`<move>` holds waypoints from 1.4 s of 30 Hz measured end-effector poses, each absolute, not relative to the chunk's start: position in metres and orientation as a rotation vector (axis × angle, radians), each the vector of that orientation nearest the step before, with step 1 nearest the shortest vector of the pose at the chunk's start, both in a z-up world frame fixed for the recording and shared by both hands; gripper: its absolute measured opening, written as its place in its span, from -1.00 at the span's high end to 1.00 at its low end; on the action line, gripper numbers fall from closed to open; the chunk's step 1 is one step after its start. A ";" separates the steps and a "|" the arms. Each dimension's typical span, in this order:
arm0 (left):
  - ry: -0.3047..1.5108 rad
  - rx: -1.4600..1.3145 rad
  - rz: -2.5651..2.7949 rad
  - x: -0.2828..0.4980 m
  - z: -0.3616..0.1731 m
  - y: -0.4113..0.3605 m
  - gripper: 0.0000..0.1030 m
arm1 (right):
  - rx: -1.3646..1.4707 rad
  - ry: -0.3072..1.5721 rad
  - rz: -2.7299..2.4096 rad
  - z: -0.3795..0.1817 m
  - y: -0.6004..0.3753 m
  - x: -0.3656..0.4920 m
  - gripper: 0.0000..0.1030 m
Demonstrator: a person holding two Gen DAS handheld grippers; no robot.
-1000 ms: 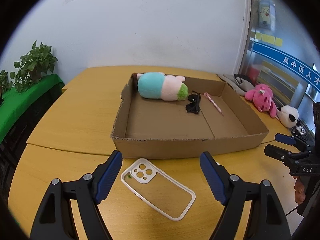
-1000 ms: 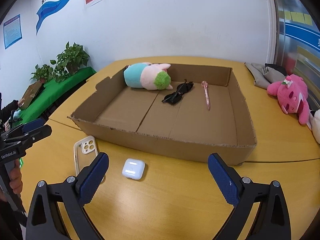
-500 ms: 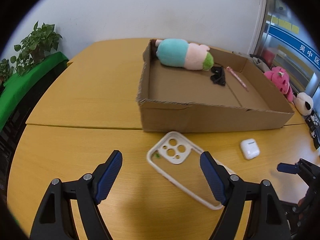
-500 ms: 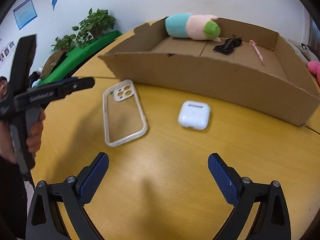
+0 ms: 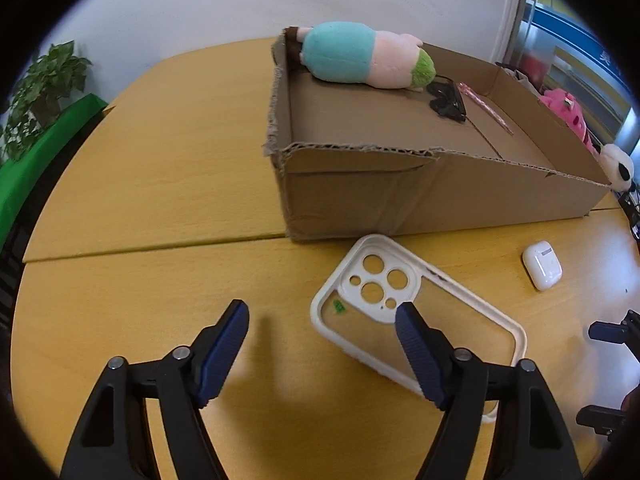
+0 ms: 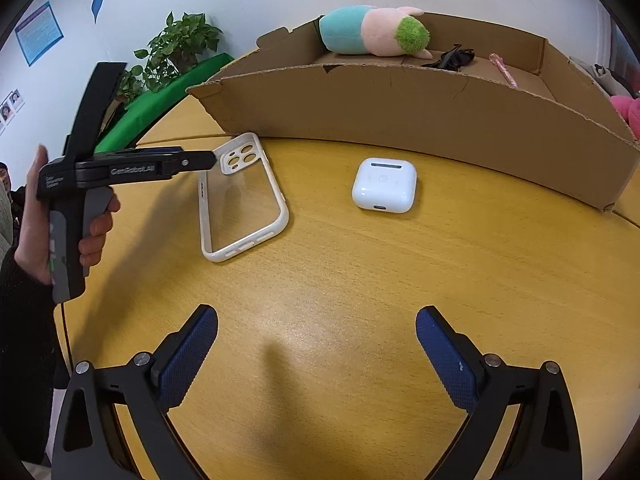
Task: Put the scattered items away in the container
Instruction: 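Reach the left gripper to the clear phone case rim and close on it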
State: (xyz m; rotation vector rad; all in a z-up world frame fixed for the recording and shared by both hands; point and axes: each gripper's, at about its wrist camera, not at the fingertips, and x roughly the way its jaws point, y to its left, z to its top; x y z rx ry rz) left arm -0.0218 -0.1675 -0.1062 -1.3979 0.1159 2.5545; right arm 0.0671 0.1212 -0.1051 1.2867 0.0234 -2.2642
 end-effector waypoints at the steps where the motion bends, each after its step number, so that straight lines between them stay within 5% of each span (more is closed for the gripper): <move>1: 0.128 -1.414 2.540 -0.027 -0.109 -0.166 -0.19 | 1.295 0.024 -2.262 -0.106 0.120 0.068 -0.97; 4: 0.095 -1.438 2.483 -0.033 -0.115 -0.163 0.34 | 1.305 0.022 -2.258 -0.108 0.120 0.070 -0.97; 10: 0.114 -1.463 2.525 -0.012 -0.113 -0.155 0.66 | 1.323 -0.045 -2.276 -0.111 0.128 0.068 -0.96; 18: 0.011 -1.532 2.612 0.033 -0.111 -0.142 0.69 | 1.308 -0.093 -2.323 -0.108 0.118 0.055 -0.87; 22: -0.007 -1.538 2.648 0.043 -0.111 -0.137 0.69 | 1.305 0.014 -2.391 -0.109 0.105 0.044 -0.45; 28: -0.008 -1.536 2.632 0.049 -0.110 -0.128 0.72 | 1.297 0.118 -2.368 -0.109 0.097 0.045 0.64; 36: -0.047 -1.544 2.565 0.056 -0.102 -0.118 0.88 | 1.276 0.083 -2.431 -0.096 0.114 0.046 0.82; 42: -0.060 -1.357 2.626 0.061 -0.048 -0.105 0.88 | 1.097 0.101 -2.528 -0.027 0.135 0.049 0.82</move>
